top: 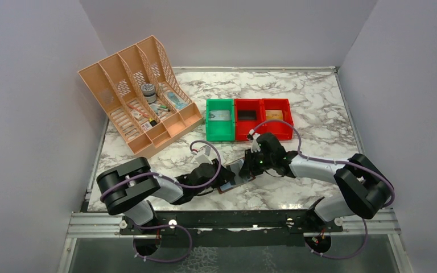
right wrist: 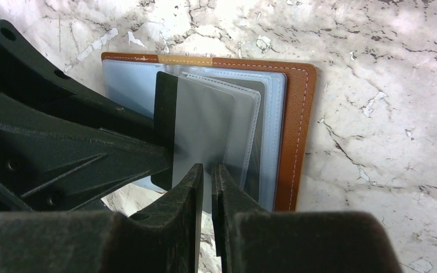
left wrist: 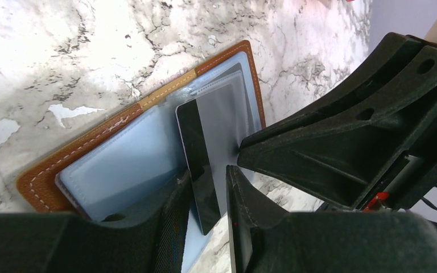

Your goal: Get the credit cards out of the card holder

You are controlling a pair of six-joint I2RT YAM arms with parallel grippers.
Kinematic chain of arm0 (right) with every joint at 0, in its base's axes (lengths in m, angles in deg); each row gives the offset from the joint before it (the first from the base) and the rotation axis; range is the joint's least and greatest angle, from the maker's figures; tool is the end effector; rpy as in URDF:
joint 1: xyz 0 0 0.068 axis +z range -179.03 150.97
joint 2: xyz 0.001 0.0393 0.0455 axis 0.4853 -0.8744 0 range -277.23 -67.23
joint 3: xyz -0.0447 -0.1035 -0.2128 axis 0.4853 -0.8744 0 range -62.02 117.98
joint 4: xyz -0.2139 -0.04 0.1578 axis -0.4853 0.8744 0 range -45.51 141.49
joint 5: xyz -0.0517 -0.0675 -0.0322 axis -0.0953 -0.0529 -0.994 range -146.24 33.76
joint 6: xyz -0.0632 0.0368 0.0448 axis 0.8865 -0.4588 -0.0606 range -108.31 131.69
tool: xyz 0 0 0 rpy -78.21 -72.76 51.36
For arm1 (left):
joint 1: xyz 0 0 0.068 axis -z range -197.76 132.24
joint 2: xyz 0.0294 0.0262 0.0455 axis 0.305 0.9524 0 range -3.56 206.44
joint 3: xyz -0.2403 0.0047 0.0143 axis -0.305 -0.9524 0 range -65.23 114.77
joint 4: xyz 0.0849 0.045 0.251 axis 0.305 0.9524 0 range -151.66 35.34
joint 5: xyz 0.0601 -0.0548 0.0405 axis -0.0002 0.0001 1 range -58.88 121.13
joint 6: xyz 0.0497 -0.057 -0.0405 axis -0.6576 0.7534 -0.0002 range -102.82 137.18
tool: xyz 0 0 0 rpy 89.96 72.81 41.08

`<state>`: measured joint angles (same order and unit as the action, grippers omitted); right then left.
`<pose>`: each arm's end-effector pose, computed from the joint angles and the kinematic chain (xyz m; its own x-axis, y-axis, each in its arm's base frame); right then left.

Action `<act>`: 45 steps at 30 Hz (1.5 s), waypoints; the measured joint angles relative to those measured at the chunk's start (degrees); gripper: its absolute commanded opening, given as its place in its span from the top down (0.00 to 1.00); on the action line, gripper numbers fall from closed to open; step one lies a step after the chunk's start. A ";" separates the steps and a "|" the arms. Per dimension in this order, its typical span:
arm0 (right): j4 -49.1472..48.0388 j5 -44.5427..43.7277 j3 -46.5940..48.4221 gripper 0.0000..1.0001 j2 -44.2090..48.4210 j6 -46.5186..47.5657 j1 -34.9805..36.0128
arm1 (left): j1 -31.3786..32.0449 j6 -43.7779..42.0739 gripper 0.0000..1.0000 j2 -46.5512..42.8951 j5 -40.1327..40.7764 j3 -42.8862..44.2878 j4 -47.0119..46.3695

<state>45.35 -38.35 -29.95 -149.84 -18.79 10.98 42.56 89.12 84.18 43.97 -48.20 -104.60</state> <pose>0.2060 0.2031 0.0713 -0.9006 -0.1258 -0.4160 -0.3502 0.7768 0.5233 0.1541 -0.2364 0.0564 -0.7842 -0.4960 -0.3728 0.0131 0.5875 -0.8091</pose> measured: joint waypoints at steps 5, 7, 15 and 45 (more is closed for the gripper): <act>-0.48 0.00 -0.33 0.87 0.11 -0.22 -0.13 | -0.31 2.10 0.82 3.98 -0.39 -1.25 -7.69; -0.52 0.00 -0.35 0.87 0.11 -0.28 -0.13 | -0.37 2.91 0.91 5.68 -0.37 -1.84 -10.71; -0.52 -0.44 -0.48 0.87 0.33 -0.83 -0.26 | -0.59 4.15 1.00 7.04 -0.44 -3.06 -14.75; -0.55 7.37 2.49 0.81 3.58 2.43 0.00 | -0.57 -1.09 1.00 -10.75 -0.17 -3.89 5.70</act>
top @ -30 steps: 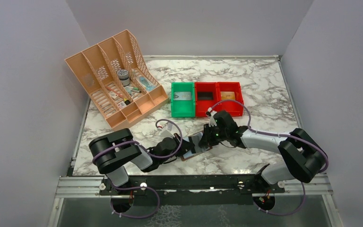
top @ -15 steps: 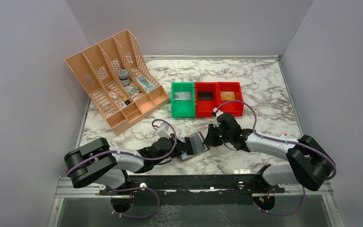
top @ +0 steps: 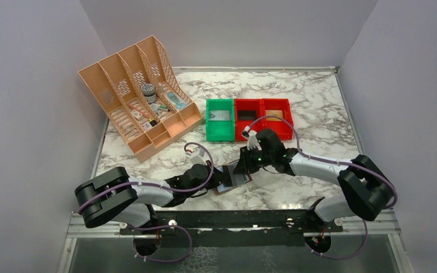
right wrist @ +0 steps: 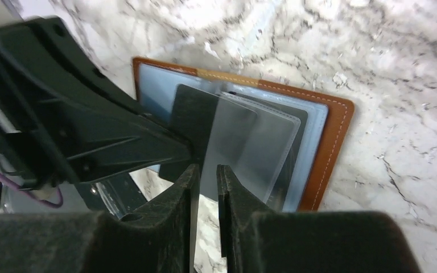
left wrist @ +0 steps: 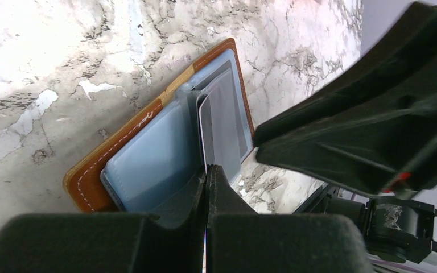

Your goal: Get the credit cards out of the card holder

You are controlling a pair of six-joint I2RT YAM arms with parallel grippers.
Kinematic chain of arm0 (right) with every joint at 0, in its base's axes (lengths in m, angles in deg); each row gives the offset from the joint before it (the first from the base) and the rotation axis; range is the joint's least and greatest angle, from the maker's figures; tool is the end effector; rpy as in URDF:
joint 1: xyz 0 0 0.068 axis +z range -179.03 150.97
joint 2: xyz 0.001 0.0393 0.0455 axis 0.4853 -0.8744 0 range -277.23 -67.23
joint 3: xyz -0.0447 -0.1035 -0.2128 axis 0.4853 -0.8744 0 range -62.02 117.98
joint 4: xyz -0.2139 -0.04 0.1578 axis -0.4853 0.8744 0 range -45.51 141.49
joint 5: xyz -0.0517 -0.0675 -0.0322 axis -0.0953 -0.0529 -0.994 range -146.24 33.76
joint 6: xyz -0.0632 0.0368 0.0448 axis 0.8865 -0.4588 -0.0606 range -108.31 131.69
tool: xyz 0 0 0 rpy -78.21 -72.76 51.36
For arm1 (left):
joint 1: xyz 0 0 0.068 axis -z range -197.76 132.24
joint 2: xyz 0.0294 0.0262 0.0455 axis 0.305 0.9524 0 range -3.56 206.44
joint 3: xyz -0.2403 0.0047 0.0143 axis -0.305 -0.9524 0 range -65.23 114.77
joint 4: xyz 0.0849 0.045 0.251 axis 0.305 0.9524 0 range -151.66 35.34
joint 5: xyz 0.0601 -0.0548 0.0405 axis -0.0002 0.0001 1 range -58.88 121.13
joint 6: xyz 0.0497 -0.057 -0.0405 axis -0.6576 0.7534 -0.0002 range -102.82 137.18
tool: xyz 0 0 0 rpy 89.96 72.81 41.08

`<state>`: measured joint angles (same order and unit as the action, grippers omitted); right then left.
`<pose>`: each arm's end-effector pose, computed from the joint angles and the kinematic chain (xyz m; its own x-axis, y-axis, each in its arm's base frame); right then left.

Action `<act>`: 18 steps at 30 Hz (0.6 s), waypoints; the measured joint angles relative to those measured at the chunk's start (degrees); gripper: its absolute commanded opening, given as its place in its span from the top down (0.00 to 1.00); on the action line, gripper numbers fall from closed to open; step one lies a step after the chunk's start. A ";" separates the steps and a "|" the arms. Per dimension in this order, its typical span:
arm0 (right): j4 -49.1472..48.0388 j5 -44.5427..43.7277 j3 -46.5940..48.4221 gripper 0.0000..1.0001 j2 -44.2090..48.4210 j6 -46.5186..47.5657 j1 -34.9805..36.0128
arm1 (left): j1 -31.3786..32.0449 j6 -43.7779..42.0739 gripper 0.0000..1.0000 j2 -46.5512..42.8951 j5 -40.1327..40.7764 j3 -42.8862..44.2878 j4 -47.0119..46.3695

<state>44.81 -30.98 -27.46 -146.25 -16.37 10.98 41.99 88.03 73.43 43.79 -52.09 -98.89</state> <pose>0.2088 0.2173 0.1056 -0.8587 -0.1654 -0.4851 -0.4641 0.6524 0.5991 0.1480 -0.2209 0.0716 -0.7769 -0.4973 -0.3861 0.0309 0.5824 -0.8123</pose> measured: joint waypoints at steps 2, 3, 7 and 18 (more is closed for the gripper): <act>-0.28 0.83 0.33 0.81 -2.95 0.42 0.00 | 0.00 -0.20 1.00 -0.11 -0.02 0.33 0.48; -0.13 0.81 0.33 0.81 -4.35 0.61 0.00 | -0.02 -0.28 1.00 -0.26 -0.07 0.35 0.66; 1.49 -1.16 1.16 0.82 -7.54 0.26 0.00 | -0.26 -0.94 1.00 -1.88 -0.24 0.35 3.37; 0.70 -6.34 0.79 0.76 -6.36 -2.08 0.11 | -0.79 -3.50 1.00 -18.93 0.76 0.42 22.88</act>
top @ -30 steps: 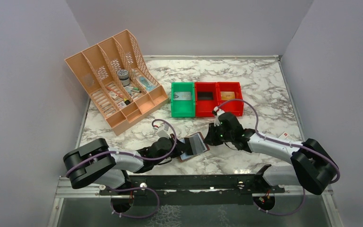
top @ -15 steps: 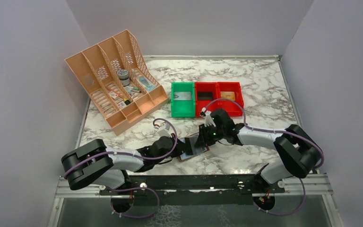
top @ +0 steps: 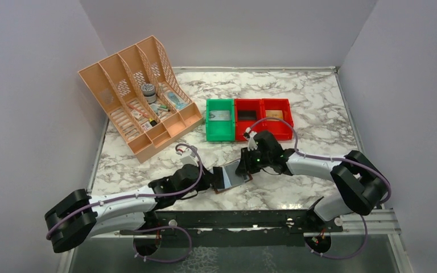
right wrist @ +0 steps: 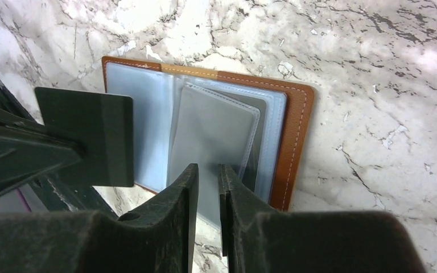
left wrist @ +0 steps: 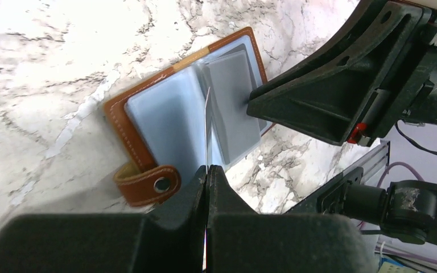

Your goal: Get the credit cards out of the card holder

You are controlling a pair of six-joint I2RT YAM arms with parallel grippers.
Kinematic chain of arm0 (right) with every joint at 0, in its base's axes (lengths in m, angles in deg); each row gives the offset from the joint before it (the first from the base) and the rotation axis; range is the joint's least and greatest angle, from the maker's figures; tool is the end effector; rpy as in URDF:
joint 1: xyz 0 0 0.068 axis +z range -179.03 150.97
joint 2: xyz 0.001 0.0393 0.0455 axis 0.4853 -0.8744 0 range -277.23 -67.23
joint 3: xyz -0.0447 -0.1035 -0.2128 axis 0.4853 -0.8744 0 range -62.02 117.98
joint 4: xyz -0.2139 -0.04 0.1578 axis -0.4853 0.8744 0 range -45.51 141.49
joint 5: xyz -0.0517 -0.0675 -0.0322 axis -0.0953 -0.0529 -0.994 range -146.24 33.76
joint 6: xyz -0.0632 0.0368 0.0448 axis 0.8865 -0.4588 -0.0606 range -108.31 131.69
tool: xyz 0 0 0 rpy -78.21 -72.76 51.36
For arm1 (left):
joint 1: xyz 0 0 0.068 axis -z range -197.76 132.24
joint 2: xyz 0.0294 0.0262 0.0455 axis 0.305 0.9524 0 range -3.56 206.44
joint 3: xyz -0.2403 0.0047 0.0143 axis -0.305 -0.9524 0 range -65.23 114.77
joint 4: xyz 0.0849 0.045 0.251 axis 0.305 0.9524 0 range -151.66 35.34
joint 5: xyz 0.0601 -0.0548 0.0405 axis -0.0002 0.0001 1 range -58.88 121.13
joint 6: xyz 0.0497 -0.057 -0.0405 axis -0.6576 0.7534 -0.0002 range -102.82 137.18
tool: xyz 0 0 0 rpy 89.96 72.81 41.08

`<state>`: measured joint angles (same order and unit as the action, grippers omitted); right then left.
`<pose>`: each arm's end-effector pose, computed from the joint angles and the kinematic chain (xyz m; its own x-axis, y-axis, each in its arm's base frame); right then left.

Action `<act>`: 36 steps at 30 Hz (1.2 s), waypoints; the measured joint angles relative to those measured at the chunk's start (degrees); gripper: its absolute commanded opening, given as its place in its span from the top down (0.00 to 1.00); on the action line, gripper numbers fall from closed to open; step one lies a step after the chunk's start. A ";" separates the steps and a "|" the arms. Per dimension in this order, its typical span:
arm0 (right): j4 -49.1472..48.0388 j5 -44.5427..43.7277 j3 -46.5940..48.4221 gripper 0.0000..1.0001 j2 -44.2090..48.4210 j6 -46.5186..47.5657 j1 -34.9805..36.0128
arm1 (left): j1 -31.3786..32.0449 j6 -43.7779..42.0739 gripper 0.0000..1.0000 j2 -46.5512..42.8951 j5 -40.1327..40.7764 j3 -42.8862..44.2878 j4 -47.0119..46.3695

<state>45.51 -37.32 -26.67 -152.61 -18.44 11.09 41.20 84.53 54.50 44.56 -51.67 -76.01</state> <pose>0.2146 0.2128 0.0752 -0.8985 -0.1362 -0.4172 -0.3636 0.7636 0.5336 0.1428 -0.2033 0.1008 -0.7732 -0.4560 -0.4407 0.0420 0.6566 -0.7531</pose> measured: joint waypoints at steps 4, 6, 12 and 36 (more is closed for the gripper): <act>-1.64 0.04 -2.97 0.57 3.85 0.46 -0.02 | -0.02 -1.38 1.00 -6.23 0.24 0.02 5.25; -2.01 -0.07 -4.48 0.50 7.19 0.37 -0.02 | -0.04 -2.03 1.00 -9.53 0.26 0.02 6.45; -4.57 -1.62 -6.12 0.33 16.83 -0.24 -0.13 | -0.09 -5.09 1.00 -14.12 -0.31 0.17 5.05; -15.34 10.95 -11.56 0.22 26.49 -6.10 -27.61 | -28.26 -13.68 1.00 0.11 -37.48 12.02 -2.23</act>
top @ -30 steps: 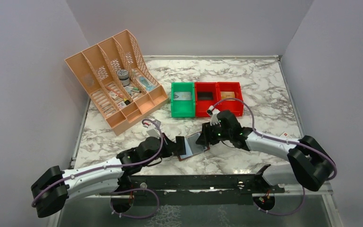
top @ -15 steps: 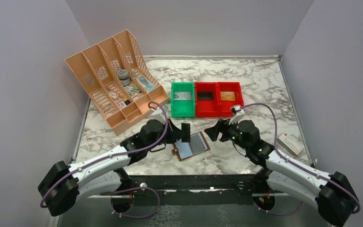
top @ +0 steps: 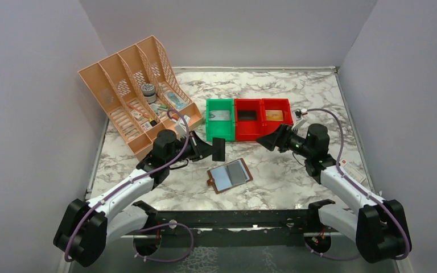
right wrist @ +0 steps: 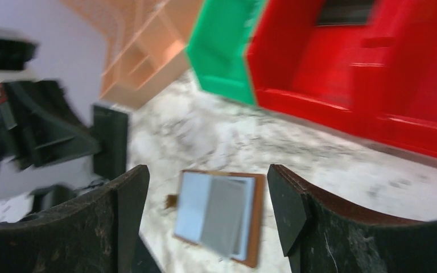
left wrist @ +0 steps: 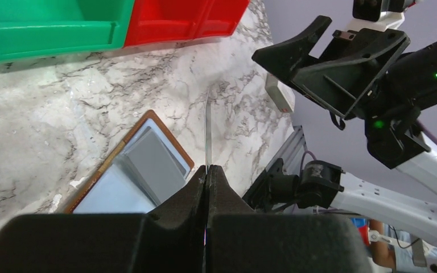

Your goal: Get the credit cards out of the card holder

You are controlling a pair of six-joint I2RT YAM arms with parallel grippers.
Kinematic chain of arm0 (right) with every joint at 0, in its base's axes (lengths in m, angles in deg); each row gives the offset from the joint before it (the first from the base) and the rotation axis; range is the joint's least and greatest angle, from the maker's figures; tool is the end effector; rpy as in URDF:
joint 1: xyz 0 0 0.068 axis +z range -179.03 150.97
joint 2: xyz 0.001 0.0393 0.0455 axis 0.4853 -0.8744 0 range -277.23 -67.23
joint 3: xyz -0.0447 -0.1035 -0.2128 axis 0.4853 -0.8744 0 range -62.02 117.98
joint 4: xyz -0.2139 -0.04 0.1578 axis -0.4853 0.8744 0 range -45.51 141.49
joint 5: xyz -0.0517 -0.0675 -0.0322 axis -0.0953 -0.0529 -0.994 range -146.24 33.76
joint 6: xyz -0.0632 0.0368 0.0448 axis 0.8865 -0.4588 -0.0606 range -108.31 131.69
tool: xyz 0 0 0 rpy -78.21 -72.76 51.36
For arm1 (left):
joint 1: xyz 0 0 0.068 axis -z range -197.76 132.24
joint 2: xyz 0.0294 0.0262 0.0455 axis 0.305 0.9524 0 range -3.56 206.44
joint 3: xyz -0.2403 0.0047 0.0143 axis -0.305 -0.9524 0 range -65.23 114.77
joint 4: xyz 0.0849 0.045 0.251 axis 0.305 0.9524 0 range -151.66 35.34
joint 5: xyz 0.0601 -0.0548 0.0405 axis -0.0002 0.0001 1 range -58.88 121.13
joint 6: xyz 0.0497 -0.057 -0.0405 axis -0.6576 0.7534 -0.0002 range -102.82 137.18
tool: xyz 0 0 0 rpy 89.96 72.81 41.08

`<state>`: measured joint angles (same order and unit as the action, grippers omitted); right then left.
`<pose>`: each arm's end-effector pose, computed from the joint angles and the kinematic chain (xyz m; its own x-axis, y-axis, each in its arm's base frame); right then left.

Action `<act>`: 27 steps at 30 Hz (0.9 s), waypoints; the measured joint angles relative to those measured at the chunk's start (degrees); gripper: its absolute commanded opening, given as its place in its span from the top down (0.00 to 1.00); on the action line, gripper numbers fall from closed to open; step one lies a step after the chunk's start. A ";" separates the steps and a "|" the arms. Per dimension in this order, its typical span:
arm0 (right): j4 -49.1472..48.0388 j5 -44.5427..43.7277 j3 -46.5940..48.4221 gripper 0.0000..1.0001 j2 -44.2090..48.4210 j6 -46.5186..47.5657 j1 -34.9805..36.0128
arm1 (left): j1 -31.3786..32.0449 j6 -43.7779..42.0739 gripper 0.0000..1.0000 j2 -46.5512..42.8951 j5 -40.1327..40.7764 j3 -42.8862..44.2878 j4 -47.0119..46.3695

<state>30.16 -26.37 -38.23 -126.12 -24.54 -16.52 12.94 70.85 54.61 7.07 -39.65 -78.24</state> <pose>0.2580 0.0957 0.1654 -0.6589 0.3788 -0.6499 -0.3137 0.6469 0.6951 0.2259 -0.1700 0.1845 -0.7874 -0.3880 -0.4790 0.2848 0.4601 -0.8409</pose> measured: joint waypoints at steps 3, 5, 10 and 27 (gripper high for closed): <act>-6.86 9.49 -0.39 0.22 -1.20 -4.33 0.07 | -0.26 0.48 1.00 0.02 -1.70 0.02 -1.25; -10.14 14.08 -0.44 0.22 -1.44 -6.25 0.07 | -0.26 0.87 1.00 0.02 -2.23 0.02 -2.25; -12.28 20.28 -0.42 0.22 -1.31 -7.21 0.07 | -0.26 0.94 1.00 0.02 -2.54 1.18 -3.87; -17.64 29.00 4.33 0.26 -6.40 -14.53 0.07 | -0.22 4.79 1.00 1.66 -2.54 2.75 -12.94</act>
<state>12.53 2.63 -33.90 -132.53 -39.08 -16.45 12.72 75.64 56.27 4.54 -36.90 -91.18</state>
